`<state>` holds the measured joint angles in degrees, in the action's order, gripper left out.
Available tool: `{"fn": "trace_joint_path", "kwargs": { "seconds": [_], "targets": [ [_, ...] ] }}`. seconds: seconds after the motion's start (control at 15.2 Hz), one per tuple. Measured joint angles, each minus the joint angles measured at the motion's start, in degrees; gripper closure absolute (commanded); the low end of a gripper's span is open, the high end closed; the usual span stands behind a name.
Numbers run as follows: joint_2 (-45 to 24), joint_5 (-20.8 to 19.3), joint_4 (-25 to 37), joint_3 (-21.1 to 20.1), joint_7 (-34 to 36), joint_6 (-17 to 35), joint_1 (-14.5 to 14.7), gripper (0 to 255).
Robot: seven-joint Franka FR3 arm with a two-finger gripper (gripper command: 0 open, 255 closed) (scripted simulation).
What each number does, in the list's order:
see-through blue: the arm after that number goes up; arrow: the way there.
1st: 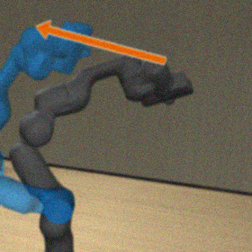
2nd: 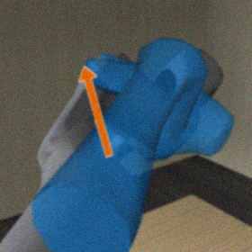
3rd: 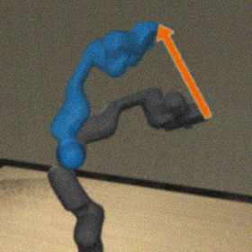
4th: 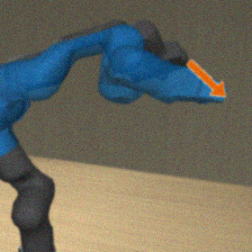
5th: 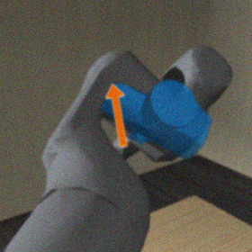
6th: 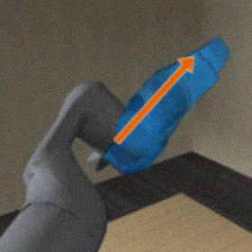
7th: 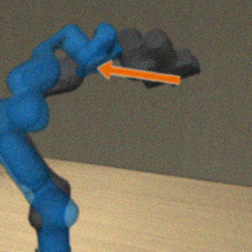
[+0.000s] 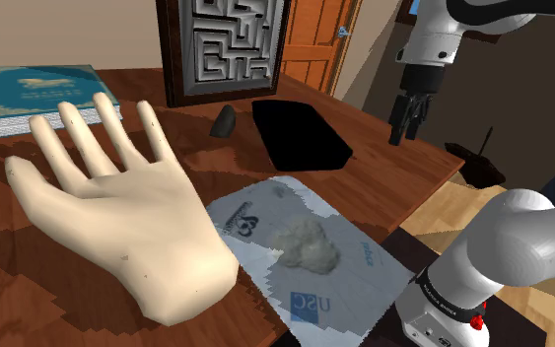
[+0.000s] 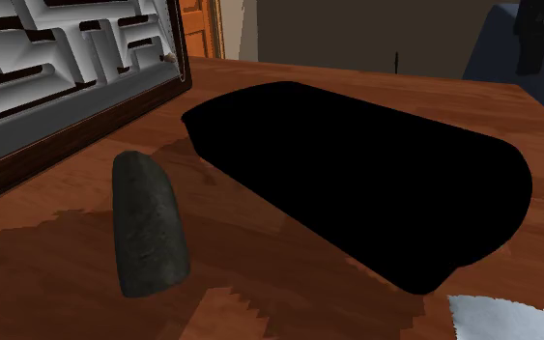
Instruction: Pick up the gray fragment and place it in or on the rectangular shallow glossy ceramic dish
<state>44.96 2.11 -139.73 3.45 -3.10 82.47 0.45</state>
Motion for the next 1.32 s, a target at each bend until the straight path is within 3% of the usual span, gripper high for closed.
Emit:
{"fn": "trace_joint_path", "kwargs": {
  "seconds": [0.13, 0.73, 0.99, 1.32],
  "targets": [
    [-0.41, 0.54, 0.17, -0.68, 1.02, 0.49, 0.08, 0],
    [-9.81, 7.60, 5.18, -12.27, 19.58, 9.85, 0.70, 0],
    [-15.98, 8.61, 9.59, -17.30, 28.43, 13.92, 0.34, 0],
    [-25.05, 7.06, 16.81, -22.71, 39.31, 18.21, -0.79, 0]
  ]
}}
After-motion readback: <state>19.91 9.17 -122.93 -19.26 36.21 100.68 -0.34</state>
